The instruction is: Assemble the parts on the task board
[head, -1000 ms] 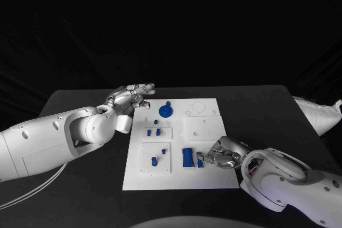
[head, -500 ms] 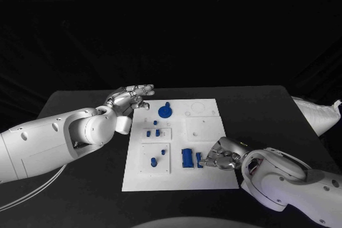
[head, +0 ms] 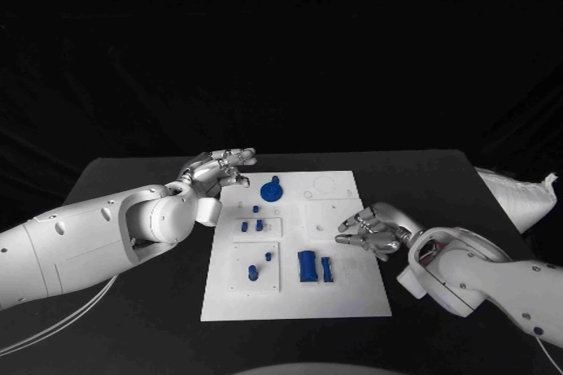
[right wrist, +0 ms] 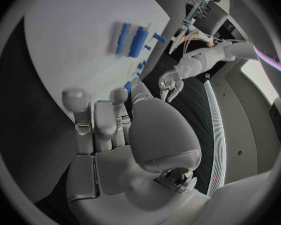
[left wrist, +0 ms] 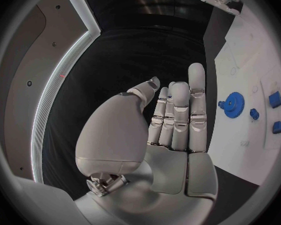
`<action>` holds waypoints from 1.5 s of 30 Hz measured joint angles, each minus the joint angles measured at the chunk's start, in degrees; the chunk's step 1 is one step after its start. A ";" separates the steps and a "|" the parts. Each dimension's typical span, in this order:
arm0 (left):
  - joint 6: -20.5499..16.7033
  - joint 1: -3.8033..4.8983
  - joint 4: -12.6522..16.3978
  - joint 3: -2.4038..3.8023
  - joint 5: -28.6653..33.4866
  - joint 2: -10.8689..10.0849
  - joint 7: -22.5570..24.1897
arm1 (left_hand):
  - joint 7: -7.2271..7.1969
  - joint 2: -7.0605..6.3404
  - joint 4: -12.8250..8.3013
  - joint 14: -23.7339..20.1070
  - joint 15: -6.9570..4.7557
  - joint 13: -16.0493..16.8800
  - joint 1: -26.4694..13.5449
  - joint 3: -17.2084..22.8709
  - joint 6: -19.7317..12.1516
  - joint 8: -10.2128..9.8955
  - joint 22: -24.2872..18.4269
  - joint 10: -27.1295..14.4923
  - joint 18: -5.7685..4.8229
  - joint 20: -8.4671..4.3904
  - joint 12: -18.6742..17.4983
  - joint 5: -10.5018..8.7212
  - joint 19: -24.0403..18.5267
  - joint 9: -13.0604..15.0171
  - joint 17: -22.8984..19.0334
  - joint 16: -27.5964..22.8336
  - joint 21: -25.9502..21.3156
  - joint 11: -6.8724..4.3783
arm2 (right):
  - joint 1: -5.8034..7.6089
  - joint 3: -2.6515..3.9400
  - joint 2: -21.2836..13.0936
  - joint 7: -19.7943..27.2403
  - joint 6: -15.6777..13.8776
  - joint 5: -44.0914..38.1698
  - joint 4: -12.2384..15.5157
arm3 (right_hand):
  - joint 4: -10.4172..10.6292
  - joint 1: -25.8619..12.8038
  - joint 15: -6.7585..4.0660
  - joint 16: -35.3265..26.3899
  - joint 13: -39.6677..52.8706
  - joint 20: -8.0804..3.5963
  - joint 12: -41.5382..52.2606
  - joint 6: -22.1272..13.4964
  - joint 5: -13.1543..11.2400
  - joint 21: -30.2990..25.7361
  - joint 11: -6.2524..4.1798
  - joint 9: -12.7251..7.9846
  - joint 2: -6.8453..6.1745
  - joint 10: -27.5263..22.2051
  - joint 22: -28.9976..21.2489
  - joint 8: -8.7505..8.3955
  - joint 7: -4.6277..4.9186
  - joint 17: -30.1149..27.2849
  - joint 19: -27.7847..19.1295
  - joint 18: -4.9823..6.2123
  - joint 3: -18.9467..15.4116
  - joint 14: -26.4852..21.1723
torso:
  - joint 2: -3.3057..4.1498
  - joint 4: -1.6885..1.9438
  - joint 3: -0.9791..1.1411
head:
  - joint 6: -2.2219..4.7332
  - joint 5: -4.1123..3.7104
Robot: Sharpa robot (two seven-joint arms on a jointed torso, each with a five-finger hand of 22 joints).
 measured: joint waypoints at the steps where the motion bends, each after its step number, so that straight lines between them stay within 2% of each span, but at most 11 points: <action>1: 0.00 -0.09 -0.76 0.00 0.00 0.48 0.03 | 0.00 0.00 0.07 -1.08 0.08 -0.11 0.00 -0.06 0.00 0.31 -0.32 -0.48 0.01 0.12 0.17 0.00 -0.75 0.00 -1.09 -0.96 -0.59 0.09 | 0.53 0.01 0.38 2.25 0.02 2.74 -1.20 | -0.38 0.75 0.24 -5.42 -2.45 0.25 -3.23 -0.24 -0.09 -4.50 0.21 -0.33 0.09 -1.75 -4.74 0.00 0.23 -5.70 -2.21 0.59 0.05 -1.95 | -0.37 -0.07 -0.07 | 0.21 -0.08; 4: 0.01 -0.38 -3.97 0.00 0.00 2.57 0.14 | 0.25 0.00 0.07 -4.60 0.54 -0.91 0.00 -0.06 -0.25 0.32 -1.95 -1.54 0.00 0.45 -0.48 0.00 -3.93 -0.04 -3.60 -5.16 -3.36 0.53 | 1.81 0.10 1.95 9.16 0.21 12.01 -5.49 | -1.15 3.07 1.46 -22.97 -12.58 1.46 -12.74 -1.82 -0.53 -15.16 1.60 -1.97 0.65 -4.23 -13.28 0.00 1.45 -19.62 -4.45 0.85 0.07 -6.05 | -1.38 -0.18 -0.36 | 0.93 -0.33; 9: 0.13 -0.59 -8.90 0.03 0.00 5.72 0.45 | 0.51 0.30 0.21 -9.14 2.06 -2.46 -0.30 0.88 -0.51 -0.51 -7.90 -1.33 0.00 1.88 -3.69 0.20 -11.34 -0.12 -11.29 -20.82 -11.71 1.00 | 3.16 0.16 5.57 17.94 0.68 25.31 -13.09 | -1.76 5.38 3.96 -37.55 -25.81 3.59 -22.82 -2.84 -2.02 -26.05 3.25 -4.01 1.01 -6.27 -20.58 -0.09 2.51 -26.65 -8.29 0.85 0.68 -11.90 | -2.98 -0.30 -0.91 | 2.30 -0.79; 14: 0.07 -0.66 -12.92 0.05 0.00 7.70 0.84 | 0.50 0.30 0.22 -8.21 3.45 -2.51 -0.30 1.86 -0.03 -1.79 -13.71 1.32 -0.01 3.40 -8.00 0.23 -13.82 -0.12 -16.64 -33.96 -17.73 1.60 | 3.85 0.45 8.59 23.32 1.25 33.30 -19.70 | -2.26 6.29 6.72 -49.11 -36.44 6.59 -28.44 -3.01 -3.09 -35.65 4.96 -6.12 1.01 -5.78 -26.77 -0.23 3.49 -34.21 -13.21 0.85 1.17 -17.55 | -4.16 -0.57 -1.26 | 3.83 -1.09; 19: -0.46 -0.68 -16.99 0.05 0.00 10.49 1.40 | 0.44 -0.49 0.80 -10.77 5.93 -2.51 -1.09 1.53 0.04 -3.69 -20.67 2.29 0.00 6.66 -12.64 0.23 -22.37 -0.12 -20.84 -44.37 -26.09 2.26 | 4.00 0.86 12.16 26.89 2.27 38.59 -25.92 | -3.89 6.51 8.48 -57.05 -47.35 8.65 -31.51 -3.16 -3.32 -42.95 5.29 -9.26 1.54 -4.37 -32.41 -0.23 3.83 -41.94 -11.56 0.85 1.24 -16.59 | -5.31 -0.84 -1.32 | 5.38 -1.21; 24: -1.51 -0.68 -18.94 0.09 0.00 11.79 2.03 | 0.82 -0.22 0.69 -11.69 6.80 -2.54 -1.81 -0.58 -0.48 -4.32 -24.18 1.43 0.00 8.37 -15.36 0.23 -26.33 -0.18 -22.93 -48.92 -27.94 3.08 | 4.10 1.24 14.50 28.96 3.47 41.69 -29.53 | -5.44 5.08 8.28 -59.60 -52.07 8.56 -31.52 -3.24 -3.32 -45.65 5.42 -11.08 2.73 -4.35 -34.82 -0.24 3.85 -45.57 -9.32 0.85 1.20 -14.52 | -6.00 -0.99 -1.16 | 6.96 -1.13; 28: -1.71 -0.71 -18.51 0.09 0.00 11.52 1.95 | -0.47 0.80 -0.10 -19.33 5.92 -4.00 -12.14 -3.79 -8.37 -6.08 -26.73 -6.91 0.01 6.49 -17.13 -1.73 -32.68 -1.76 -23.89 -50.72 -29.59 2.05 | 4.12 1.10 14.16 28.90 3.17 41.78 -28.91 | -6.37 -6.24 6.40 -61.64 -53.72 6.93 -33.11 -10.71 -4.46 -47.08 4.65 -12.12 1.42 -13.08 -35.96 -1.90 2.42 -47.02 -17.41 0.53 2.12 -23.07 | -6.00 -0.92 -1.15 | 6.93 -1.15; 30: -2.01 -0.87 -17.76 0.11 0.00 11.28 1.94 | -1.34 1.38 -0.48 -23.79 5.34 -4.65 -17.88 -5.57 -12.91 -6.78 -28.13 -11.65 -0.95 5.27 -18.40 -2.62 -36.23 -2.43 -25.23 -51.62 -30.25 1.41 | 4.12 0.94 13.94 28.89 2.78 41.97 -28.17 | -6.76 -12.60 5.18 -62.45 -55.12 6.02 -33.77 -15.02 -5.09 -47.77 4.05 -13.25 0.83 -18.05 -36.52 -2.56 1.61 -47.70 -22.23 -0.51 2.51 -28.22 | -6.01 -0.64 -1.09 | 7.16 -1.27; 36: -5.10 -1.87 -12.49 0.56 -0.83 9.60 2.20 | -3.20 4.42 -0.96 -33.44 2.66 -5.53 -30.33 -9.40 -22.71 -7.61 -31.13 -22.02 -2.37 2.77 -20.21 -3.67 -43.95 -3.35 -27.82 -53.60 -31.01 -0.16 | 4.45 -0.13 13.15 29.50 -0.55 43.98 -22.51 | -7.07 -26.42 3.50 -63.43 -57.19 4.02 -34.63 -24.38 -7.21 -49.33 1.46 -15.96 0.02 -28.82 -39.69 -3.22 -0.19 -49.49 -32.65 -1.53 2.82 -39.34 | -6.19 1.08 -0.72 | 8.55 -1.81; 39: -8.05 -2.53 -8.89 0.86 -1.59 8.34 2.66 | -3.97 5.43 -1.06 -37.49 1.31 -5.73 -35.57 -11.03 -26.80 -7.62 -32.38 -26.36 -2.66 1.69 -20.54 -3.99 -47.17 -3.57 -28.46 -54.42 -31.01 -1.93 | 4.72 -0.76 12.59 30.30 -3.34 45.78 -18.71 | -7.30 -32.25 3.10 -63.66 -57.67 3.19 -34.63 -28.34 -8.84 -51.10 0.10 -16.61 -0.18 -33.42 -40.60 -3.52 -0.95 -51.26 -37.08 -2.29 3.06 -44.04 | -6.30 1.91 -0.54 | 9.10 -2.03; 45: -16.85 -4.12 -0.06 1.48 -4.21 5.81 4.26 | -6.98 6.46 -1.19 -44.61 -0.10 -5.91 -44.78 -13.86 -34.04 -7.85 -34.58 -34.00 -3.69 -0.16 -20.92 -4.22 -52.86 -3.73 -29.11 -56.87 -31.32 -4.30 | 5.08 -1.94 11.50 32.74 -10.81 50.79 -11.67 | -7.14 -42.52 2.70 -63.79 -58.18 0.72 -34.86 -35.24 -10.49 -53.52 -1.39 -17.29 -0.37 -41.49 -41.55 -3.55 -4.02 -53.34 -44.79 -3.18 3.22 -52.31 | -6.38 2.57 -0.38 | 9.40 -2.15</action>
